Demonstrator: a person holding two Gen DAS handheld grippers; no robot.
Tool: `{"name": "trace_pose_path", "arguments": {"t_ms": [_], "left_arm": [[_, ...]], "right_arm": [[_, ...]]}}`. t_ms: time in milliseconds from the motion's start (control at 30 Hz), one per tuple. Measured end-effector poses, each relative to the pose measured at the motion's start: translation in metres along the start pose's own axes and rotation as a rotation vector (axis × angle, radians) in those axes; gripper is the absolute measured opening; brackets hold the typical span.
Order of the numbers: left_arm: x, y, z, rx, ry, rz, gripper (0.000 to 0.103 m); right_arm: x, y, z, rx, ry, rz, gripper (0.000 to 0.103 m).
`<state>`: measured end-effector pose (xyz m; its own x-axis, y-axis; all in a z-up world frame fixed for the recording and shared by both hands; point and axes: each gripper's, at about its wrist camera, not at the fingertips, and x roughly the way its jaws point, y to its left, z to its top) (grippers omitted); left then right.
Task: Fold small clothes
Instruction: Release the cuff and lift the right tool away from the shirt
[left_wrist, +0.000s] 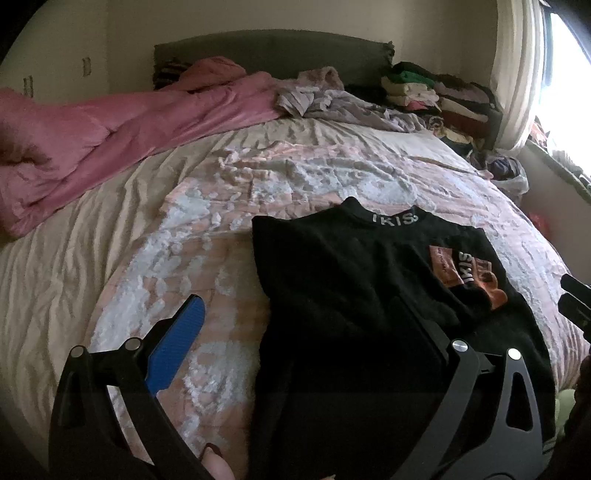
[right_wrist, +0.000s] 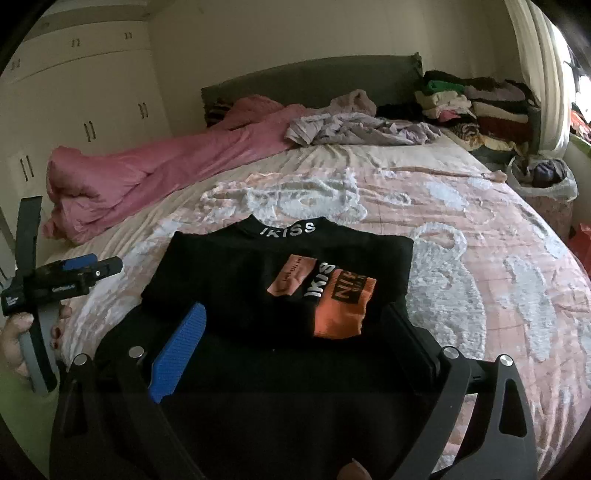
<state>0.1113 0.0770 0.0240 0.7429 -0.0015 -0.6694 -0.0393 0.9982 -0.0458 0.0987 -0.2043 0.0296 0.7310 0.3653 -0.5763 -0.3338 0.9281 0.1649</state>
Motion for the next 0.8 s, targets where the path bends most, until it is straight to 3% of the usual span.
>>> {"name": "trace_pose_path", "arguments": {"t_ms": [800], "left_arm": [[-0.057, 0.003, -0.013, 0.002, -0.043, 0.008, 0.093]], "right_arm": [[-0.087, -0.003, -0.029, -0.038, -0.032, -0.042, 0.095]]}}
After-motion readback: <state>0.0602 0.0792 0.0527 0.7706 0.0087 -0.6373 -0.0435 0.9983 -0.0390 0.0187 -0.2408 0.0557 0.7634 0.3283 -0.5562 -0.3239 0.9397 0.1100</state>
